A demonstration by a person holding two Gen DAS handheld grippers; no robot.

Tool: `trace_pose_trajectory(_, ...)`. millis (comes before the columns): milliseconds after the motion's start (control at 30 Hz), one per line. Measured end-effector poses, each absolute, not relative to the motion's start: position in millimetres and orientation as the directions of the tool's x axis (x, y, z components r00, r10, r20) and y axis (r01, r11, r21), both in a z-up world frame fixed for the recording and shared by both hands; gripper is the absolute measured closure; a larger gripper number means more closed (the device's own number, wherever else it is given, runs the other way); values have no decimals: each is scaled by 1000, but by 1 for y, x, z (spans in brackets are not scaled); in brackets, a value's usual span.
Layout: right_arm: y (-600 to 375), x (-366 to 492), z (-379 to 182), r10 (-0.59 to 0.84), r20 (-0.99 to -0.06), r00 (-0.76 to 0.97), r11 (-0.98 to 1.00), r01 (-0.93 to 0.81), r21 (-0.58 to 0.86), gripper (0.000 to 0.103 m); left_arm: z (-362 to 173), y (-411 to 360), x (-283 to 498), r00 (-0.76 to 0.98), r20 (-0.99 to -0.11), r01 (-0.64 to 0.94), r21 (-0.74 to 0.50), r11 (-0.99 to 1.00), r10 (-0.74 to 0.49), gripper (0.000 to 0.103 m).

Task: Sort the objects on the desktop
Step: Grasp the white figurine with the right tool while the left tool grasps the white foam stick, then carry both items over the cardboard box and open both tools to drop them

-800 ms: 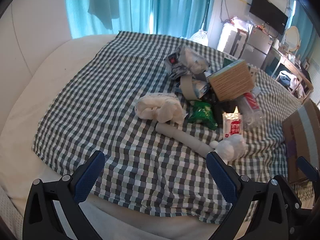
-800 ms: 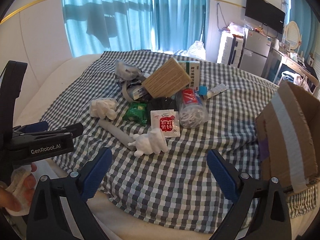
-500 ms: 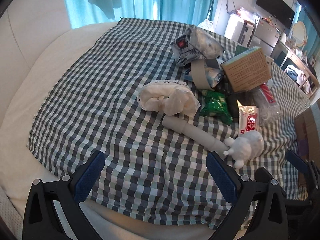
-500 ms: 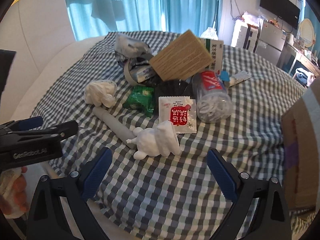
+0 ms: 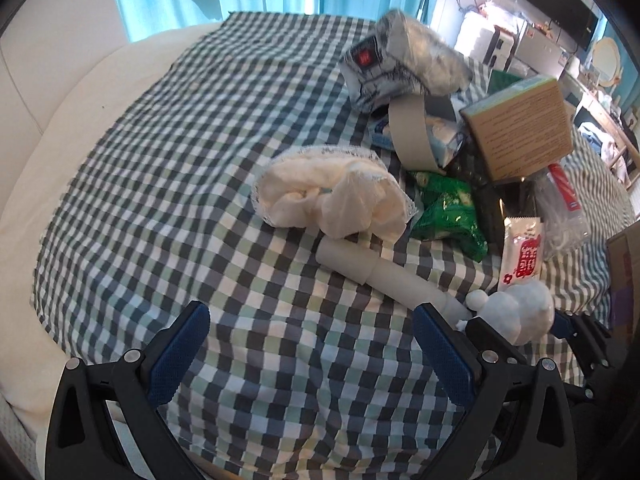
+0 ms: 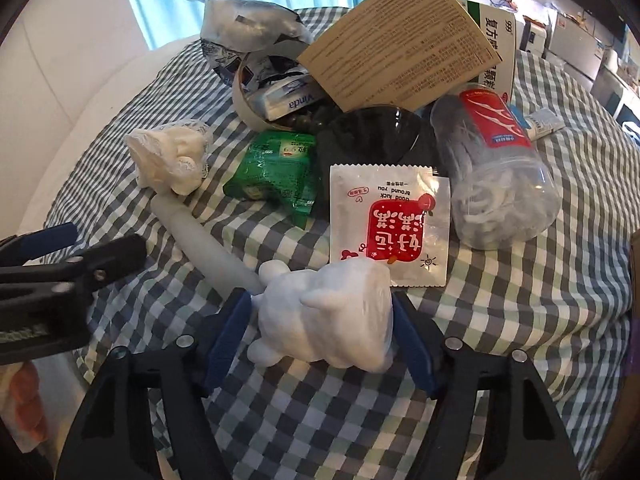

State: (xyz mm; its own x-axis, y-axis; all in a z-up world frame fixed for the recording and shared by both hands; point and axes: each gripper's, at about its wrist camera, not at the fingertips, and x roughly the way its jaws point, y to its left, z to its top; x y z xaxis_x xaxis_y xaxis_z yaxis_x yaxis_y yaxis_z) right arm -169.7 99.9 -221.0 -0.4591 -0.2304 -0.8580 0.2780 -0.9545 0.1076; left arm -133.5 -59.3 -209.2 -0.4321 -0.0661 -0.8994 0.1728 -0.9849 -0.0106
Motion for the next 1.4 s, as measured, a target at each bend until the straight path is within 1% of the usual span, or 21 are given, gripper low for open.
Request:
trace_pose_trajectory(33, 101, -168, -220, -241, -852, -464, -953, 281, 117, 34, -211, -58, -135, -429, -901, 170, -15, -985, -60, 0)
trace_pose_trajectory(67, 104, -168, -218, -249, -848, -468, -952, 278, 126, 39, -212, -56, -136, -428, -902, 169, -19, -985, -56, 0)
trace_pose_trajectory(133, 112, -165, -214, -267, -841, -470, -953, 256, 159, 39, -212, -52, -137, -435, -900, 164, -32, -986, -43, 0)
trace_pose_trajectory(300, 120, -162, -210, -236, -835, -498, -965, 223, 139, 39, -216, -43, -144, -437, -899, 157, -75, -985, -1, 0)
trace_pose_trajectory(367, 122, -161, -208, -229, -835, -501, -968, 210, 139, 39, -218, -40, -147, -441, -898, 177, -107, -978, 18, 0)
trace_pose_trajectory(467, 129, -159, -204, -220, -829, -513, -971, 198, 135, 39, -226, -36, -153, -422, -906, 211, -117, -970, 18, 0)
trace_pose_trajectory(500, 130, -159, -202, -215, -827, -520, -972, 195, 130, 39, -230, -35, -156, -406, -913, 218, -123, -968, 25, 2)
trace_pose_trajectory(567, 132, -159, -200, -209, -828, -521, -974, 191, 126, 39, -238, -32, -160, -391, -919, 223, -152, -963, 55, 22)
trace_pose_trajectory(600, 140, -157, -196, -204, -829, -520, -975, 186, 123, 39, -240, -31, -161, -399, -913, 215, -183, -959, 85, 27)
trace_pose_trajectory(633, 141, -157, -196, -201, -832, -518, -976, 181, 123, 39, -239, -30, -161, -408, -908, 206, -190, -960, 92, 37)
trace_pose_trajectory(667, 143, -157, -196, -200, -833, -517, -976, 176, 125, 39, -238, -27, -161, -416, -904, 181, -186, -966, 96, 44)
trace_pose_trajectory(700, 148, -156, -193, -201, -832, -517, -977, 172, 129, 39, -237, -24, -161, -417, -903, 152, -176, -973, 99, 47)
trace_pose_trajectory(733, 149, -156, -192, -207, -832, -515, -976, 170, 137, 39, -236, -22, -161, -417, -903, 129, -171, -977, 103, 56)
trace_pose_trajectory(800, 149, -155, -193, -214, -827, -520, -975, 163, 150, 39, -232, -25, -159, -420, -897, 118, -205, -972, 138, 64)
trace_pose_trajectory(867, 157, -150, -191, -231, -820, -524, -972, 162, 170, 39, -229, -29, -157, -417, -896, 117, -217, -969, 150, 78)
trace_pose_trajectory(900, 159, -150, -189, -235, -818, -525, -971, 163, 174, 39, -228, -30, -157, -411, -898, 109, -221, -969, 158, 79)
trace_pose_trajectory(967, 159, -146, -185, -234, -816, -528, -971, 165, 172, 39, -222, -34, -153, -412, -893, 96, -238, -967, 179, 86)
trace_pose_trajectory(1033, 157, -146, -179, -234, -814, -532, -971, 166, 170, 39, -217, -40, -150, -417, -886, 90, -261, -961, 202, 89)
trace_pose_trajectory(1167, 159, -139, -171, -239, -807, -540, -970, 165, 177, 39, -201, -40, -134, -427, -873, 90, -300, -950, 235, 89)
trace_pose_trajectory(1300, 162, -126, -162, -235, -796, -558, -972, 159, 175, 39, -192, -46, -123, -439, -867, 80, -298, -951, 235, 90)
trace_pose_trajectory(1400, 166, -116, -150, -223, -785, -578, -974, 154, 163, 39, -175, -52, -118, -461, -857, 60, -291, -955, 232, 90)
